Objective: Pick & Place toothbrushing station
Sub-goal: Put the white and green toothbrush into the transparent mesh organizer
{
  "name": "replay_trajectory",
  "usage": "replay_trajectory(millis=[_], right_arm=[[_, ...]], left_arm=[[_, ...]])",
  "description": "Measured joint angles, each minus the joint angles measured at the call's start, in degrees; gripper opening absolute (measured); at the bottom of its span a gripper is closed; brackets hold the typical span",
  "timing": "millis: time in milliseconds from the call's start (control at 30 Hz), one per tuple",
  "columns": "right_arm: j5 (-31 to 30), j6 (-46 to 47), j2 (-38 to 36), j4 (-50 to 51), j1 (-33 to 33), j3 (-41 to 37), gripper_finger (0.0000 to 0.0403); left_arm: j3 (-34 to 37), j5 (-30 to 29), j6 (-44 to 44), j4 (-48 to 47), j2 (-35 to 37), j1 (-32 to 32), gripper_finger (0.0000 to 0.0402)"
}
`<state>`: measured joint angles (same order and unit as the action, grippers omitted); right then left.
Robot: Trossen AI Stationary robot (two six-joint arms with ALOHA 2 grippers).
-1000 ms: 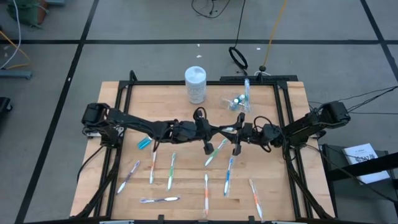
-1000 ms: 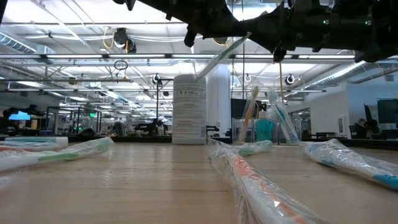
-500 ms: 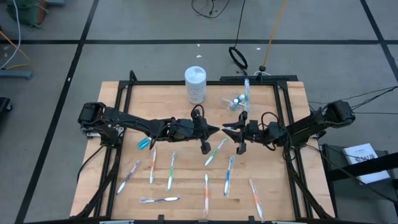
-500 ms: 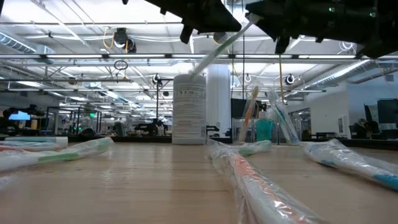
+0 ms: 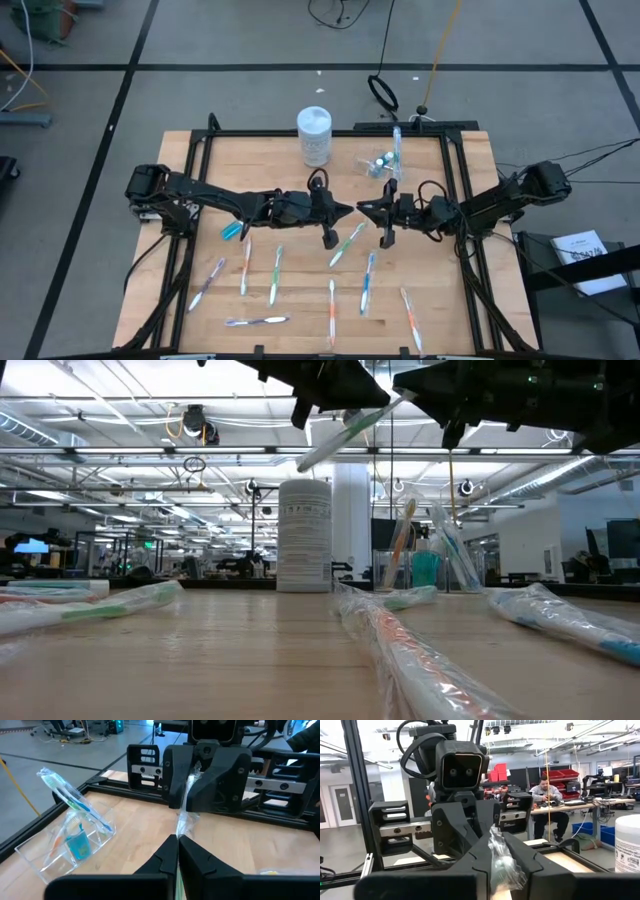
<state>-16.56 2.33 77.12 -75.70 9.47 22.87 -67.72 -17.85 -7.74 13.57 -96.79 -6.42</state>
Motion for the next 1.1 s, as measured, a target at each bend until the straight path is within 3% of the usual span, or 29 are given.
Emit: replay_trajectory(millis=[233,433,533,733,900,1100], right_arm=[[-0.02,0.00,0.04,1.38,0.00,0.00,0.0026],[-0.11,0.00,0.07,3.34,-0.38,0.00,0.0023],[-1.28,0.03,0.08,6.13,-0.82,0.00,0.0026],[-11.00,0.00,-1.69,13.62,-0.97,0.14,0.0021],[-14.96,-1.54,-9.35,31.58,-2.48,7.34,0.0017],[-18.55,3.51,-12.56,74.12,-9.19,23.77,0.0017]], left_arm=[[0.00,-0.13,4.80,-0.65,0.00,0.00,0.0061],[-0.09,-0.31,7.64,-5.69,0.32,0.17,0.0129],[-0.09,-0.33,7.62,-10.32,2.59,0.17,0.0164],[-0.09,-0.28,5.12,-28.71,14.09,-0.09,0.0203],[-0.11,-3.12,6.69,-38.06,23.51,0.17,0.0209],[-0.09,-4.76,8.25,-42.28,29.49,0.17,0.0209]])
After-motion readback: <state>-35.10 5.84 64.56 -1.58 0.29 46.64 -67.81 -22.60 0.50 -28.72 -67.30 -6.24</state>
